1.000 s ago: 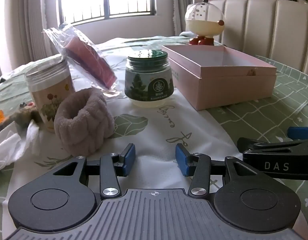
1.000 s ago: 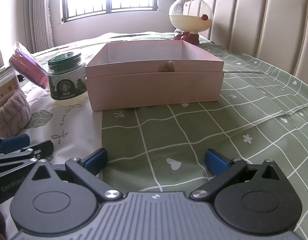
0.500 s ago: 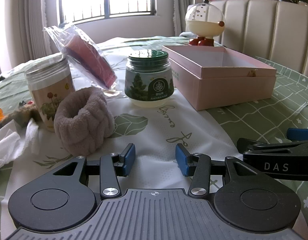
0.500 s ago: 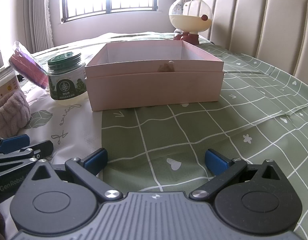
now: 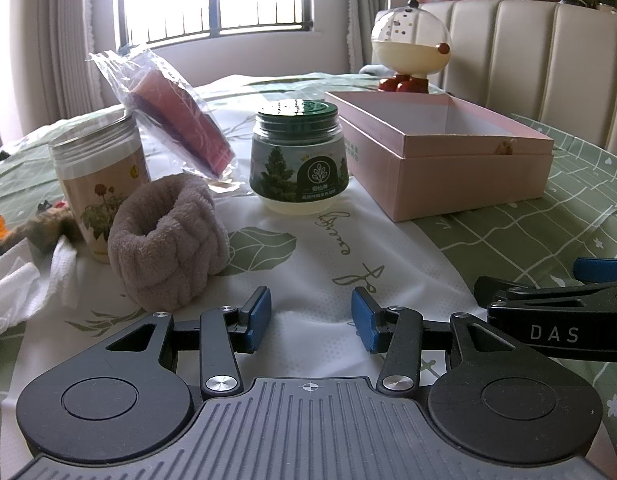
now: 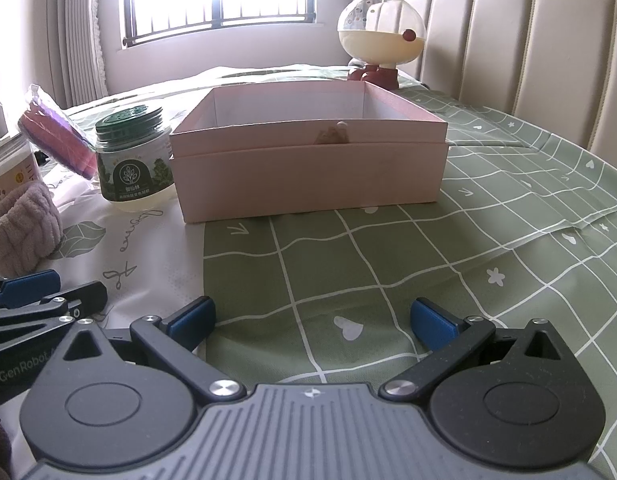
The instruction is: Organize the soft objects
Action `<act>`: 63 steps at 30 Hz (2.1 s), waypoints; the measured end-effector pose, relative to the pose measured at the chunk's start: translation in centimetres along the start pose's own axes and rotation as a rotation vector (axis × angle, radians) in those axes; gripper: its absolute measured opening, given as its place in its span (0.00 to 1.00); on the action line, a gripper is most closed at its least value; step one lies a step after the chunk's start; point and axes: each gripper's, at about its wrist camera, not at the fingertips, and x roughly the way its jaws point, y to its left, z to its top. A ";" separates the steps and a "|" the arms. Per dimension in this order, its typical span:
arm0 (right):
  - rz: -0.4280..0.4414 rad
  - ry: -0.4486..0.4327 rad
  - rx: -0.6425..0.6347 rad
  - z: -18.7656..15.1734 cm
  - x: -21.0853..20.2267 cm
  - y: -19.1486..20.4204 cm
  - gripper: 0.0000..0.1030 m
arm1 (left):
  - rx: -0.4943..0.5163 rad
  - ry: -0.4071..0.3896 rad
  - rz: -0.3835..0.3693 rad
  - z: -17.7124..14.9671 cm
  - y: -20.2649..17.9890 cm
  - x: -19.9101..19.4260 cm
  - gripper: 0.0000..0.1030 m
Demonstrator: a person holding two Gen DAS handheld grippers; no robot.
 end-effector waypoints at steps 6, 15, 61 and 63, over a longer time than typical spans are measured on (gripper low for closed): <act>0.000 0.000 0.000 0.0 0.0 0.0 1.00 | 0.000 0.000 0.000 0.0 0.0 0.0 0.49; 0.001 0.000 0.001 0.0 0.0 0.0 1.00 | -0.002 -0.001 -0.001 0.0 0.0 0.0 0.49; 0.031 0.044 0.028 0.5 0.3 -0.6 1.00 | 0.012 0.024 0.017 0.4 -1.2 0.1 0.49; 0.046 0.095 0.010 1.2 0.5 -0.8 1.00 | 0.005 0.031 0.014 0.6 -0.9 0.1 0.49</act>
